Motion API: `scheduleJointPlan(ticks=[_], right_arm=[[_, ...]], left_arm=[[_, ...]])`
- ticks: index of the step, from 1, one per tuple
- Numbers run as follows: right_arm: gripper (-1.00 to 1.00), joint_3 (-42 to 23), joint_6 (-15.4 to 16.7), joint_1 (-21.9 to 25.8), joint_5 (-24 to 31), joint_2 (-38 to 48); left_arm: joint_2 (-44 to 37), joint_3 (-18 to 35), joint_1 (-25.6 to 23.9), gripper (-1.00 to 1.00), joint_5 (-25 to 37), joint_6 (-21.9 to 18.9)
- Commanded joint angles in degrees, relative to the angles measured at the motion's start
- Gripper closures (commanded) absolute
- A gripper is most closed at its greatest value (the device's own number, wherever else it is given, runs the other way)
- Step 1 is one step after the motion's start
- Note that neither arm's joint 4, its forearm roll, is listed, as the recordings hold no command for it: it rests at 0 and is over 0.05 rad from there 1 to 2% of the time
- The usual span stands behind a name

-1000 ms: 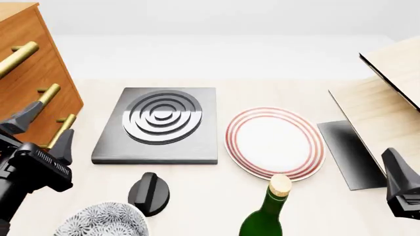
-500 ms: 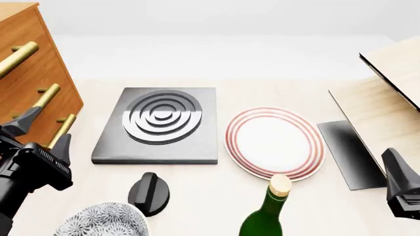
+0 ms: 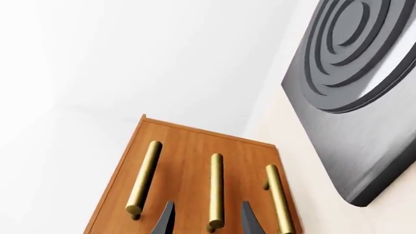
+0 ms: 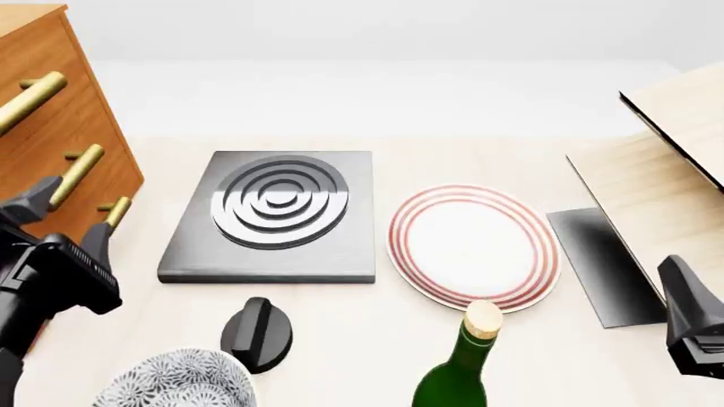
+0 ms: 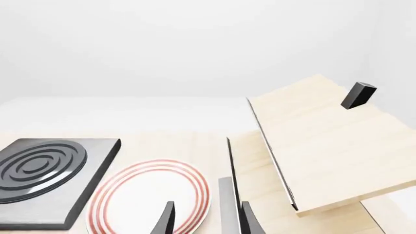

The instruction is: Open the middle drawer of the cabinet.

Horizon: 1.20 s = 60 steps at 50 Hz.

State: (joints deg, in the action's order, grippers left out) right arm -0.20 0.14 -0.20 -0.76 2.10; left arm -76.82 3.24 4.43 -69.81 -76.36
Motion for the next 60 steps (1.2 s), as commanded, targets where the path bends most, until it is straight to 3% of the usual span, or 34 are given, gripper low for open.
scheduleJointPlan(ticks=[1,35,60], right_arm=[[-1.00,0.02,-0.08,0.04,0.25,-0.53],[-1.00,0.01,-0.09,0.03,0.18,-0.45],[-1.00,-0.02,-0.11,0.04,0.22,-0.47]], left_arm=[[-1.26,1.57,0.64,-1.00,-0.09,-1.13],[-7.51,5.70,2.35,-1.00,-0.09,-1.51],[-9.85,5.59,5.07,-1.00,-0.09,-0.43]])
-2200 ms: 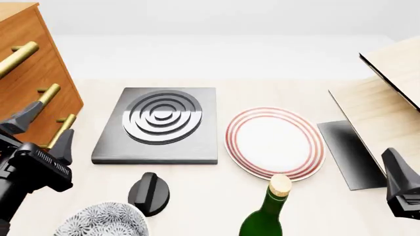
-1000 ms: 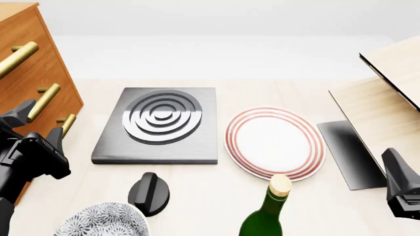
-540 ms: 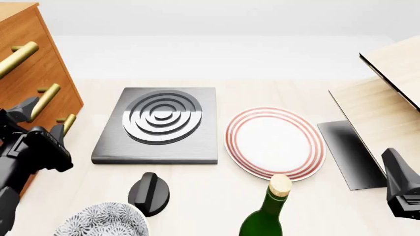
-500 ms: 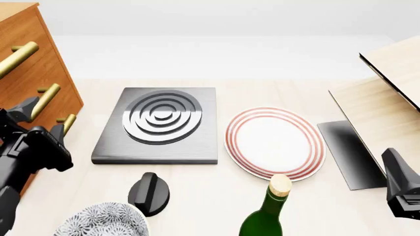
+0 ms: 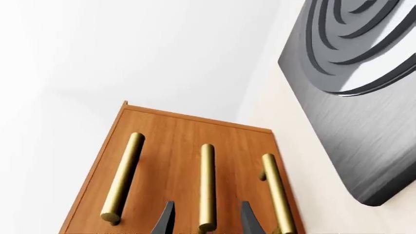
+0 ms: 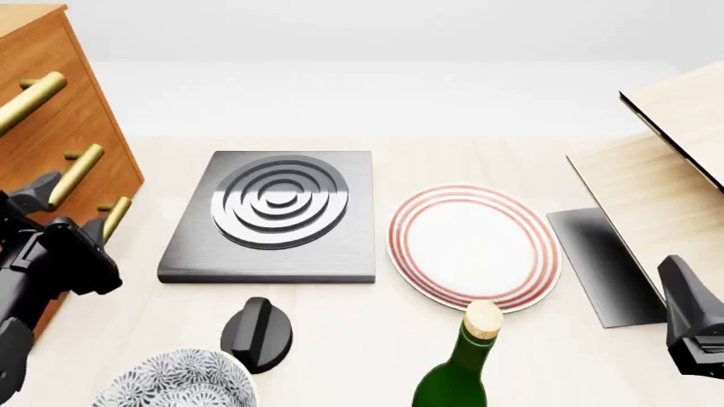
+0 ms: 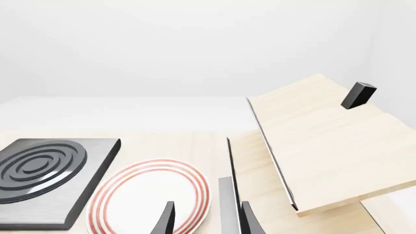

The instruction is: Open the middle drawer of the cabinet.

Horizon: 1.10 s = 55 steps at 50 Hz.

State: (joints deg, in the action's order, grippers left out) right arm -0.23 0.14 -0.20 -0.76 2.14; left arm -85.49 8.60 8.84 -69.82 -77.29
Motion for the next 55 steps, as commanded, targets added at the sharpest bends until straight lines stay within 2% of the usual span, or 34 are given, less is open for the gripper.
scheduleJointPlan(ticks=[1,19,33,51,52,55], right_arm=[[-1.00,0.01,-0.06,0.05,0.21,-0.48],[-1.00,0.02,-0.09,0.04,0.24,-0.52],[-1.00,0.02,-0.07,0.05,0.30,-0.59],[-1.00,0.03,-0.08,0.05,0.14,-0.44],[-1.00,0.03,-0.06,0.05,0.13,-0.43],[-1.00,0.03,-0.06,0.05,0.12,-0.41]], left_arm=[[-1.19,0.28,0.73,-1.00,-0.08,0.35],[-3.23,1.66,2.17,-1.00,-0.08,-0.03],[-6.54,5.02,3.21,-1.00,-0.08,-0.76],[-6.54,4.75,4.03,-1.00,-0.08,-0.84],[-6.27,4.51,3.73,1.00,-0.08,-0.88],[-5.35,3.70,3.22,1.00,-0.08,-0.80]])
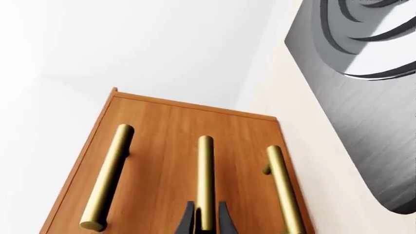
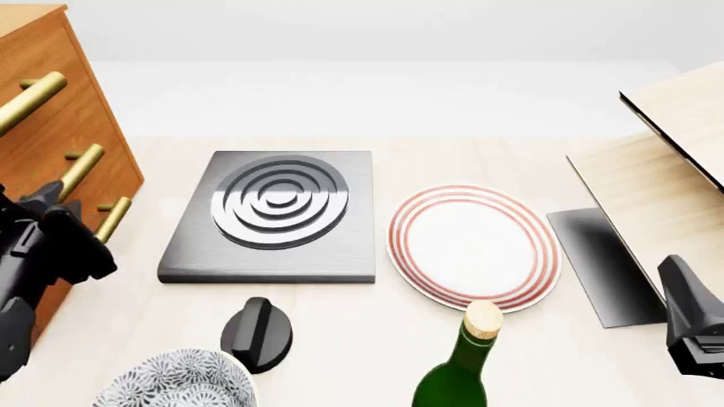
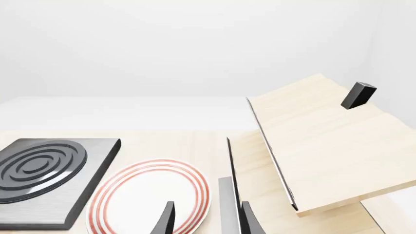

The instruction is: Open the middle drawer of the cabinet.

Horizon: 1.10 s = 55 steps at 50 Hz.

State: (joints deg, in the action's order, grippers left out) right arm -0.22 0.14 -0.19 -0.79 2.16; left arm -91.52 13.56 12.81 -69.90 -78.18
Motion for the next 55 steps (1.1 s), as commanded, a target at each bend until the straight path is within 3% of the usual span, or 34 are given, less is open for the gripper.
scheduleJointPlan(ticks=[1,55], right_arm=[[-1.00,0.02,-0.09,0.05,0.15,-0.44],[-1.00,0.03,-0.07,0.05,0.36,-0.65]], left_arm=[[1.03,-1.45,-1.06,1.00,0.00,0.05],[3.43,-3.09,-5.13,1.00,0.01,-0.37]])
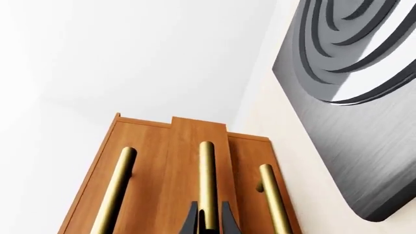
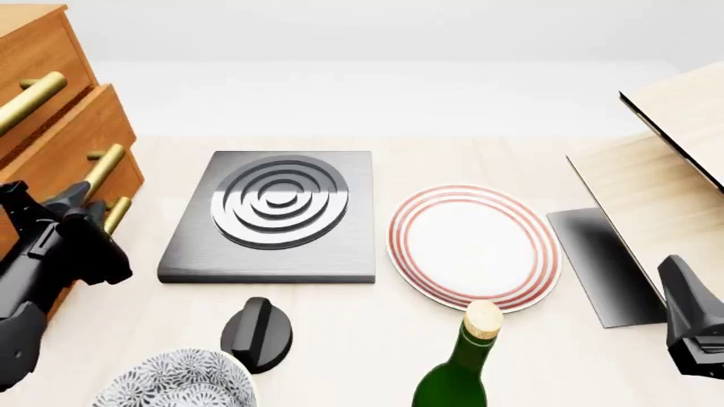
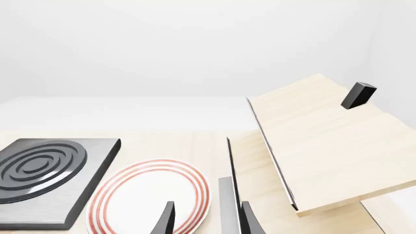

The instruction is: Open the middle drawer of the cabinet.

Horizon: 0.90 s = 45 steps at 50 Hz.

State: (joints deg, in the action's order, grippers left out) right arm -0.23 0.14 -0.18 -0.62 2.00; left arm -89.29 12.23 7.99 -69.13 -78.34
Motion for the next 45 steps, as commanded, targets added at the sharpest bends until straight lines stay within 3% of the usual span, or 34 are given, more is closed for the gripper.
scheduleJointPlan(ticks=[1,45], right_arm=[[-1.00,0.04,-0.08,0.04,0.19,-0.49],[-1.00,0.05,-0.08,0.02,-0.04,-0.25]], left_arm=[[1.18,-1.70,-0.31,1.00,-0.77,-0.16],[1.70,-0.75,-5.36,1.00,-0.77,-0.29]])
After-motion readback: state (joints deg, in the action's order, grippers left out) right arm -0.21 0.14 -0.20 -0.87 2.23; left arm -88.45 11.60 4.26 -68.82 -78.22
